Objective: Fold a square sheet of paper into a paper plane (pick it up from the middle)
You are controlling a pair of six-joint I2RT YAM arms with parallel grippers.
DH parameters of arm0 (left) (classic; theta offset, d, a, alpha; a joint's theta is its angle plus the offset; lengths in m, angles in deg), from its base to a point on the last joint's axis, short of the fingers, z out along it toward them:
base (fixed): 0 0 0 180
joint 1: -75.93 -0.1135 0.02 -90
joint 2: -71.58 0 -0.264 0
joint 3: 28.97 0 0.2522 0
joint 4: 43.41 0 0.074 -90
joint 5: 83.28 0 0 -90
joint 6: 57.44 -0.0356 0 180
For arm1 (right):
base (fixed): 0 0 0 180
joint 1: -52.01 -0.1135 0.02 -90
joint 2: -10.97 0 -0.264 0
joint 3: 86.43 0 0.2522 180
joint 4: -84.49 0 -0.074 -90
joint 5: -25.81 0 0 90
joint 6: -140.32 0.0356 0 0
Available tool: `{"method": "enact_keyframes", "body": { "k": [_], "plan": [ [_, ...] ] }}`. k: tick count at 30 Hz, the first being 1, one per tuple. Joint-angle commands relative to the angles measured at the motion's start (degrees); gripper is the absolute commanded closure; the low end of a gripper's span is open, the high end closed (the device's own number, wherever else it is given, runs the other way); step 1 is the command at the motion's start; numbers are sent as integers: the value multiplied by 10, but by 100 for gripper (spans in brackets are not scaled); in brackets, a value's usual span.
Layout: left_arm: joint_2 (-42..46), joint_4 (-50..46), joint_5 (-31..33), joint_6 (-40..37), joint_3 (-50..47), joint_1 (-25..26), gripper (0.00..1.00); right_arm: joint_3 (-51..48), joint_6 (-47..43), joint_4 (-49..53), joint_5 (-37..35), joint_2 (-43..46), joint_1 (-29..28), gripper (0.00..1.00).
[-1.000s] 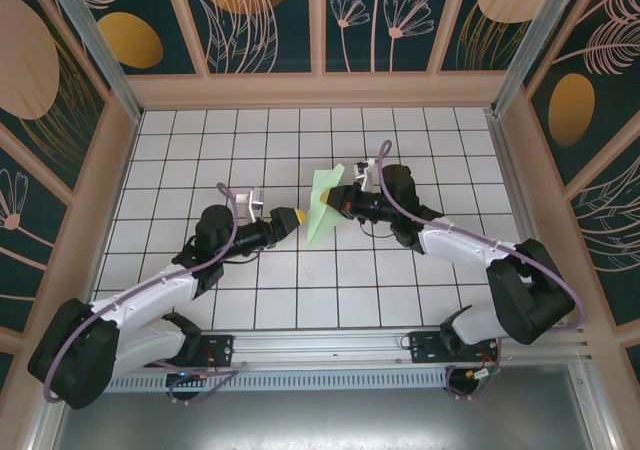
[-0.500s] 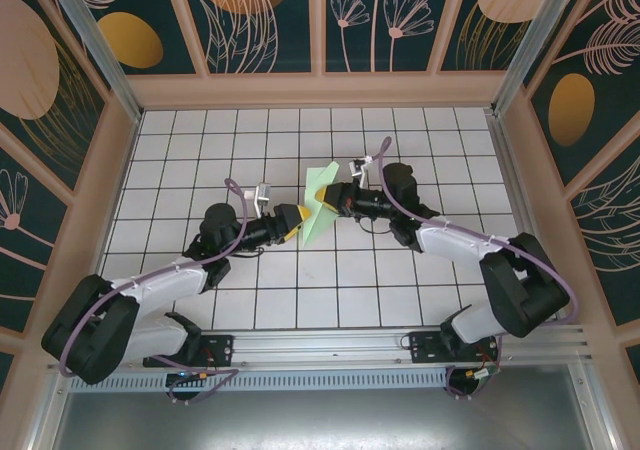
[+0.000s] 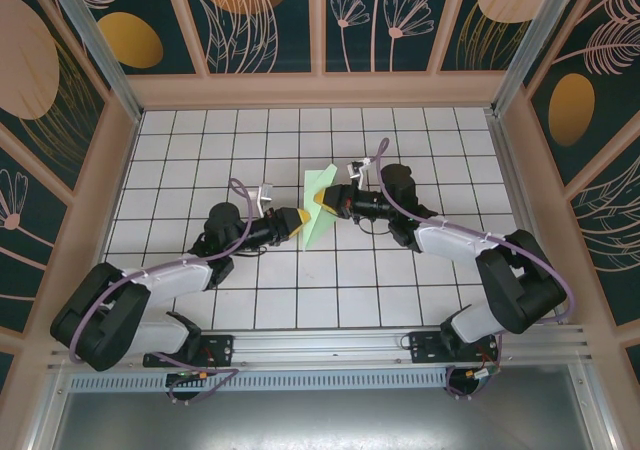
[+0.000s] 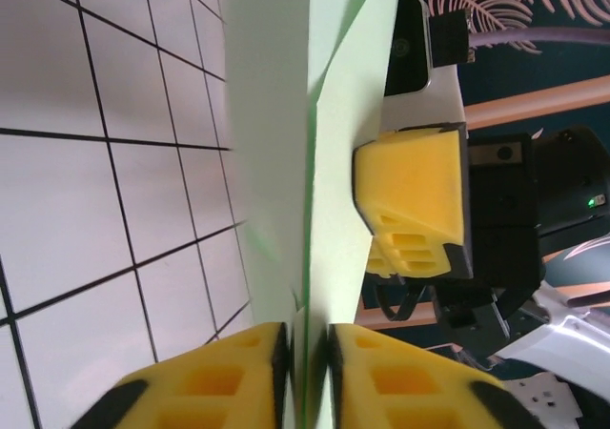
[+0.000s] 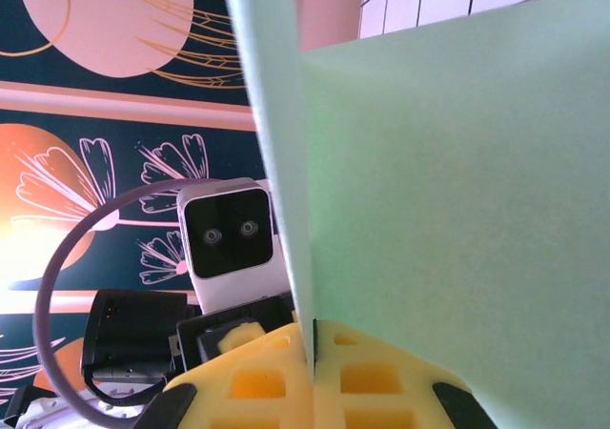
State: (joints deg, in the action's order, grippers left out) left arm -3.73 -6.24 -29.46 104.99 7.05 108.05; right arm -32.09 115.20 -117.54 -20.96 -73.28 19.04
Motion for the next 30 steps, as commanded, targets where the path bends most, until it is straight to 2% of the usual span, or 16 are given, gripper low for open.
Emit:
{"method": "enact_keyframes", "body": {
  "k": [1,4,5,7,12,17,23,27,30],
  "plan": [
    [-3,12,-8,-14,23,-3,85,-1,-9,-1,11,-2,4,90],
    [4,-52,4,-45,41,-4,89,9,-35,50,-4,4,11,77],
    [9,-93,14,-64,50,-4,90,13,-52,88,-22,11,13,67],
    [21,-189,42,-115,72,-3,91,20,-89,162,-66,29,26,55],
    [44,-540,224,-280,173,-3,93,28,-183,340,-206,76,48,41],
    [15,-752,417,-346,267,-2,96,5,-211,389,-275,101,48,36],
    [-83,-933,657,-321,377,45,96,-7,-220,406,-310,88,48,36],
    [-189,-981,711,-285,438,94,94,-4,-227,408,-322,68,60,36],
    [-271,-980,700,-273,487,118,92,-8,-223,405,-325,57,71,36]
  ]
}}
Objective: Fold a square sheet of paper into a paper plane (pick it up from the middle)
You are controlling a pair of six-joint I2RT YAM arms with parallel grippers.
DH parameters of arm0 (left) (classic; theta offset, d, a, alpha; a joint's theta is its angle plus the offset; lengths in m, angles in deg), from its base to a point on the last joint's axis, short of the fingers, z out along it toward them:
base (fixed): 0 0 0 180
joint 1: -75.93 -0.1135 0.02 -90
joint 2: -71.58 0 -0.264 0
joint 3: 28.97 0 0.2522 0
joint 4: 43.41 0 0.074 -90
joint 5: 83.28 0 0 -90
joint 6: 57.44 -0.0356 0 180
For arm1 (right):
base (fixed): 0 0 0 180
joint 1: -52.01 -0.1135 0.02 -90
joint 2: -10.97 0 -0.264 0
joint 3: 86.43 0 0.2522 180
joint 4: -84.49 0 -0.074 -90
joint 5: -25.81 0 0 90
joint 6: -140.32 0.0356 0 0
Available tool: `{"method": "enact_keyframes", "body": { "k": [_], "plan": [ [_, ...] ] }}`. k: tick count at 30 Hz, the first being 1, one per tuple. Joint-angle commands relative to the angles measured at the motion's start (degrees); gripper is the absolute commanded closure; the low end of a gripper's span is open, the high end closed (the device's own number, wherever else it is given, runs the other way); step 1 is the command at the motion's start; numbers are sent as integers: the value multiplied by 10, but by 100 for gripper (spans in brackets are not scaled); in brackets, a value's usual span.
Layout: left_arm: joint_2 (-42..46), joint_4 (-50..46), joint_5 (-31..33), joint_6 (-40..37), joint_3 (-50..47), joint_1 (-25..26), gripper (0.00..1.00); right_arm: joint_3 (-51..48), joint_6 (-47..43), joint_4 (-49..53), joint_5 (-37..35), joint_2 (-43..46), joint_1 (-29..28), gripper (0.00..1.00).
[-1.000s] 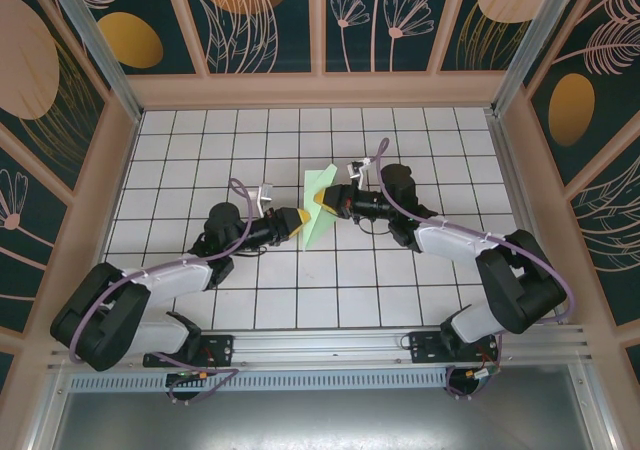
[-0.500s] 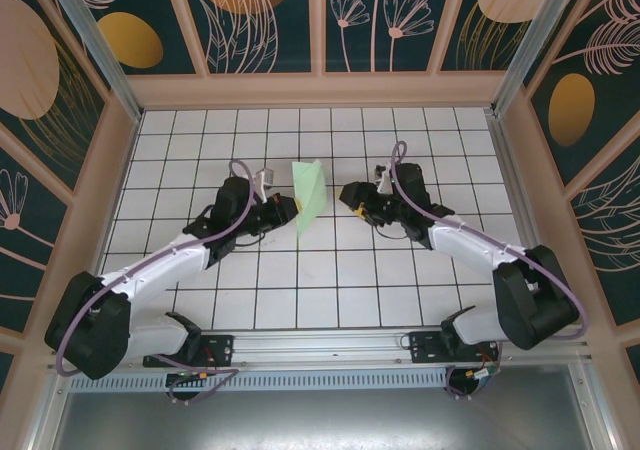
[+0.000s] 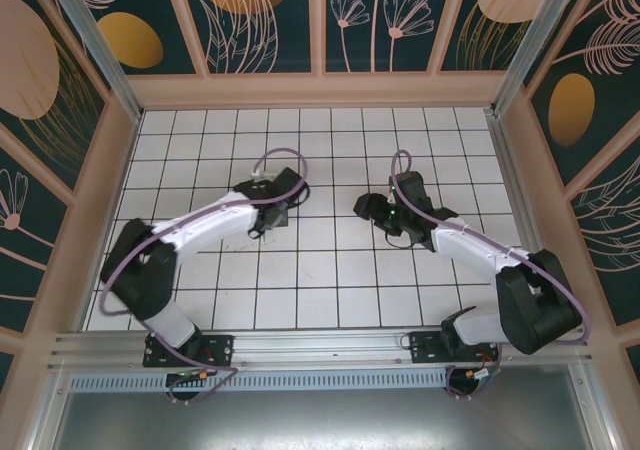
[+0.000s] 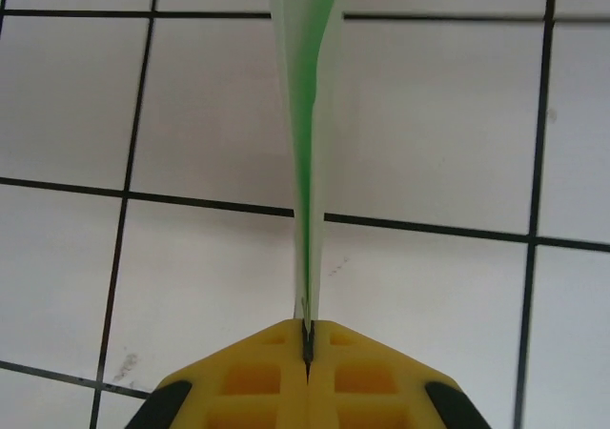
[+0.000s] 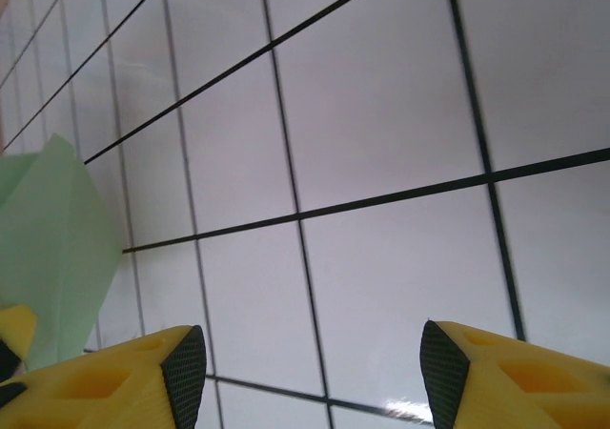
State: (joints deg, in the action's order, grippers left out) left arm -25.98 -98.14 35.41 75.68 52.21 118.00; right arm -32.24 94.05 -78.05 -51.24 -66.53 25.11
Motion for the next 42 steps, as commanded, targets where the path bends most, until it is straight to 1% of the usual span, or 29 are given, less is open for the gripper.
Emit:
{"method": "enact_keyframes", "body": {
  "k": [1,4,6,8,9,11,14,17,18,21,24,27,33,38,40,42],
  "plan": [
    [-64,-49,36,17,45,23,90,-8,-9,9,-24,-12,11,36],
    [-78,28,-40,-6,50,25,72,-10,-5,9,-25,-15,12,36],
    [-65,87,-93,-20,45,23,53,-10,-13,5,-20,-20,12,36],
    [-44,130,-134,-27,39,14,38,-7,-25,-5,-9,-29,11,37],
    [-31,152,-154,-28,30,5,33,-5,-32,-12,0,-35,7,38],
    [6,188,-184,-25,3,-20,25,8,-34,-17,8,-50,-8,40],
    [70,244,-221,-15,-55,-70,17,50,-27,-16,6,-88,-59,48],
    [126,264,-197,-5,-104,-109,9,95,-2,-29,18,-143,-113,60],
    [143,263,-184,-2,-113,-121,7,112,9,-35,21,-161,-129,64],
    [190,262,-151,5,-158,-154,2,172,39,-39,20,-218,-174,70],
    [230,264,-138,16,-195,-184,2,243,56,-22,20,-284,-208,73],
    [259,266,-139,21,-223,-202,2,308,70,0,26,-345,-228,77],
    [290,260,-140,22,-256,-211,1,384,80,21,47,-423,-241,77],
    [304,254,-135,22,-269,-216,1,409,82,46,55,-448,-242,78],
    [306,253,-140,22,-270,-217,1,432,70,82,60,-455,-241,76],
    [307,253,-146,22,-269,-217,2,479,38,151,84,-480,-239,74]
  ]
}}
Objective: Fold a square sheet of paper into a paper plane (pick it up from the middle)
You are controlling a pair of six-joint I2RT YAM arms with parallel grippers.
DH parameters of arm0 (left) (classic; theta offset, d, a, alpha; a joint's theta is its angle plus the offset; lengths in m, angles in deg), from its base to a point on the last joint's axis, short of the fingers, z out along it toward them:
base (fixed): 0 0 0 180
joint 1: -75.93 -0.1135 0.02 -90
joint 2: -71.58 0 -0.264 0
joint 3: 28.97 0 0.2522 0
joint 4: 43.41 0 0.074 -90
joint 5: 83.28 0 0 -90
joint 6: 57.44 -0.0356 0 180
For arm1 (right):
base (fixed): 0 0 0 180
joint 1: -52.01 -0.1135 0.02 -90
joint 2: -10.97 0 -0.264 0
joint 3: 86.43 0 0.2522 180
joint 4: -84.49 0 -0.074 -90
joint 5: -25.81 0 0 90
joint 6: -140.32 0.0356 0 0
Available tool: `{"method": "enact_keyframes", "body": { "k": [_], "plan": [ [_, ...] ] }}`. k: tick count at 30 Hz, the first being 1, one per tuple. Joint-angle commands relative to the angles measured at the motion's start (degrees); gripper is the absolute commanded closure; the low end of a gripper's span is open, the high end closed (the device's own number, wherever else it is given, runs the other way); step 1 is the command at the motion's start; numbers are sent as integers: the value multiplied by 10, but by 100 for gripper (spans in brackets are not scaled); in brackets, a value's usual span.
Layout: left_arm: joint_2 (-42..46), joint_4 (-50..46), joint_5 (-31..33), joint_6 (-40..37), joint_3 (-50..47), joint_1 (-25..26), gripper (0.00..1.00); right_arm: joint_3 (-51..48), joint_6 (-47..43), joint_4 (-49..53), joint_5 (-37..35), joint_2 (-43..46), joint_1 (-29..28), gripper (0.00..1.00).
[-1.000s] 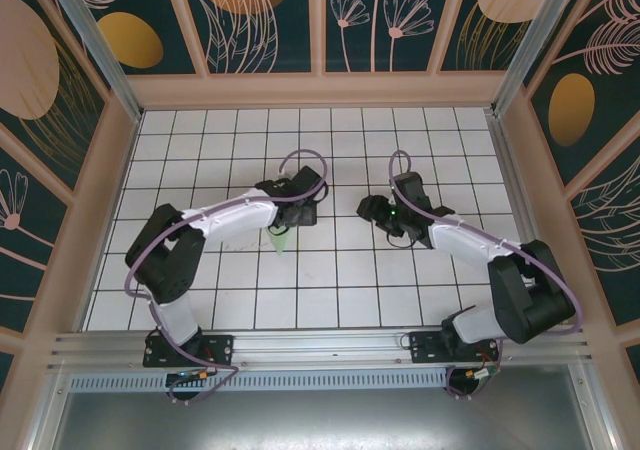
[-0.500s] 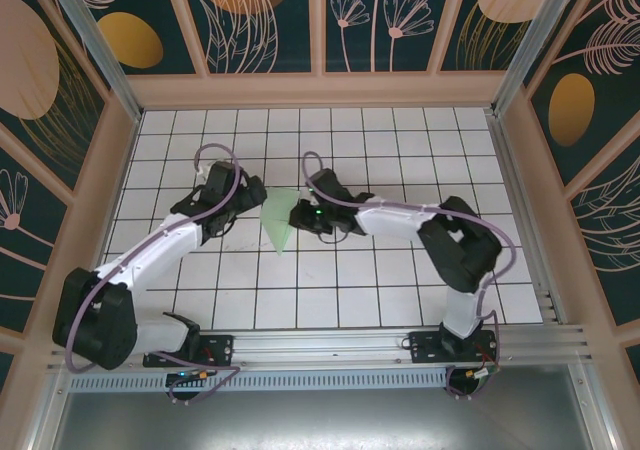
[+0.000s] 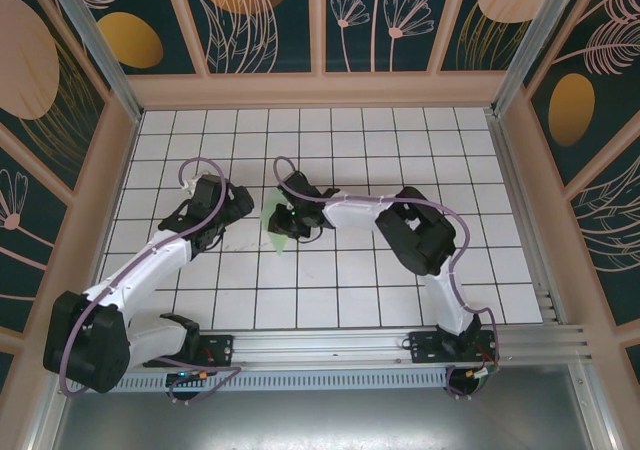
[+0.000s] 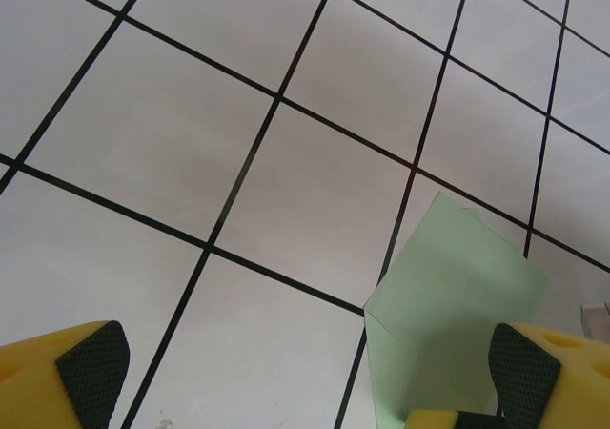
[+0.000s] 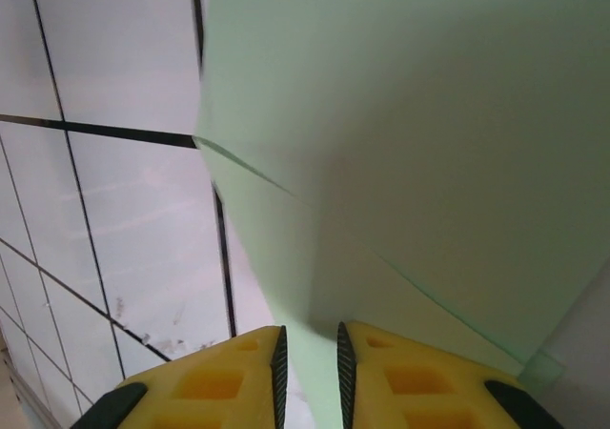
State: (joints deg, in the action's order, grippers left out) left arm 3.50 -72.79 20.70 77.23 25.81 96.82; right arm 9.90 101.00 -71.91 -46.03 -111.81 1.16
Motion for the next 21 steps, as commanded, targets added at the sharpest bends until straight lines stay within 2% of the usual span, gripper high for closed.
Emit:
{"method": "enact_keyframes", "body": {
  "k": [1,6,16,21],
  "plan": [
    [12,1,-2,6,-5,-5,2,80,-47,120,42,-39,1,74],
    [15,7,-16,7,-4,-5,1,139,-105,211,70,-71,0,73],
    [41,4,-44,17,-15,-5,1,149,-80,232,58,-83,0,71],
    [43,11,-61,20,-17,-5,1,137,-92,272,30,-66,13,70]
  ]
}}
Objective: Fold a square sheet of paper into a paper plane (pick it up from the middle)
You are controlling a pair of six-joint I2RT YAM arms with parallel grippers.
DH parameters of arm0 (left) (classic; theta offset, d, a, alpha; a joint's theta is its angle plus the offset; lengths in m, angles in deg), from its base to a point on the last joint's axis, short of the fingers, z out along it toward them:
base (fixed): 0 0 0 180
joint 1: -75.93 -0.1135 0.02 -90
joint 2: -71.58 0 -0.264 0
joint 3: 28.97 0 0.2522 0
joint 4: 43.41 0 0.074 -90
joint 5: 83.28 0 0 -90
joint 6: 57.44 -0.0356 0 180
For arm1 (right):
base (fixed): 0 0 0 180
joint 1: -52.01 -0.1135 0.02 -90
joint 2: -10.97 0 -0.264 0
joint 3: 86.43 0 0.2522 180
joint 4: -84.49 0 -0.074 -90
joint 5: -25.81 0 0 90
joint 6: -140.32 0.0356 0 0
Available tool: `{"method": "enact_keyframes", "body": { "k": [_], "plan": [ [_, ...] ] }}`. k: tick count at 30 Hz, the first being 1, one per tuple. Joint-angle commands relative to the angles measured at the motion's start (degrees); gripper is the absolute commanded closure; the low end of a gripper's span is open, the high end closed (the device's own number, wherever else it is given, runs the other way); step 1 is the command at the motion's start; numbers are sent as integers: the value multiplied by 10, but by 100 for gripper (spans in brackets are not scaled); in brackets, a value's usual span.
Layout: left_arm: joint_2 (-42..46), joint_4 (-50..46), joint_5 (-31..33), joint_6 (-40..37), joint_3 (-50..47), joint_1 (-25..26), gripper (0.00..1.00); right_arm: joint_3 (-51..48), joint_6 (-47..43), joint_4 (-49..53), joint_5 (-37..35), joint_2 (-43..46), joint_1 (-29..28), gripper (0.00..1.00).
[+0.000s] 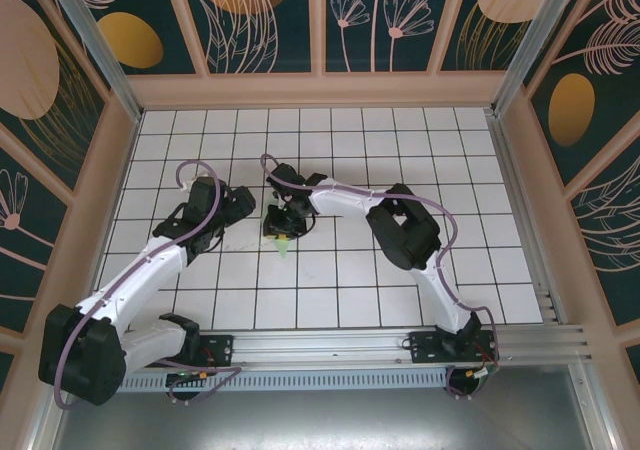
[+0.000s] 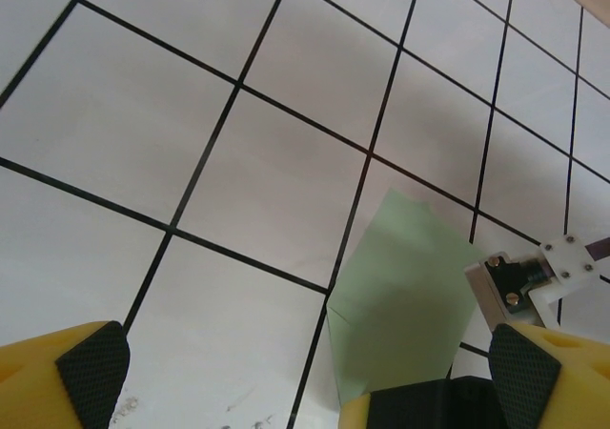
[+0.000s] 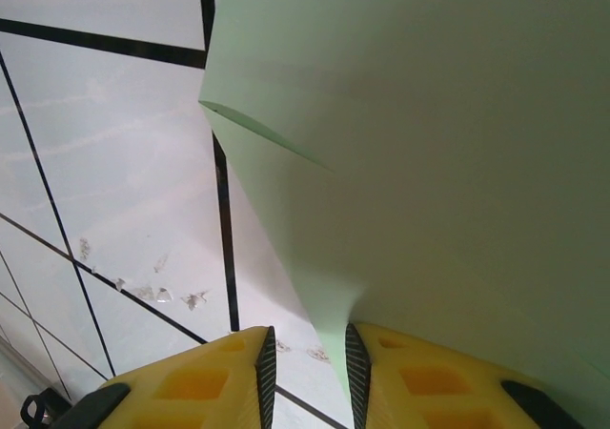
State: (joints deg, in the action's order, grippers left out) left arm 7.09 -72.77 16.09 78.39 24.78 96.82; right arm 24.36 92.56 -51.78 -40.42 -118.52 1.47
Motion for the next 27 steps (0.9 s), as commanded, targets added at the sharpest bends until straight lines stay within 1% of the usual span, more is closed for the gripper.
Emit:
{"method": "enact_keyframes", "body": {
  "k": [1,4,6,10,13,15,17,19,21,22,24,27],
  "plan": [
    [4,13,-19,10,-6,-5,2,-21,-13,75,-33,11,16,70],
    [-1,25,-36,13,-6,-5,1,-86,-34,65,-43,52,39,69],
    [-6,34,-50,14,-8,-5,1,-136,-72,55,-51,79,53,69],
    [-17,56,-97,8,-15,-5,1,-229,-211,32,-98,129,67,69],
    [-19,84,-151,1,-25,-5,1,-292,-313,1,-125,174,74,70],
    [-20,103,-181,-5,-31,-5,1,-316,-360,-10,-140,202,84,71],
    [-23,112,-194,-5,-33,-5,1,-323,-377,-14,-153,227,98,72],
    [-28,121,-208,-6,-35,-5,2,-320,-363,-21,-145,256,108,71],
    [-32,132,-219,-4,-38,-5,1,-325,-320,-45,-129,290,109,67],
    [-34,139,-224,-2,-41,-5,2,-334,-285,-63,-124,307,109,64],
    [-37,155,-235,5,-50,-5,2,-359,-209,-96,-138,331,109,59],
    [-46,181,-259,17,-61,-5,1,-398,-113,-130,-179,357,109,57]
  ]
}}
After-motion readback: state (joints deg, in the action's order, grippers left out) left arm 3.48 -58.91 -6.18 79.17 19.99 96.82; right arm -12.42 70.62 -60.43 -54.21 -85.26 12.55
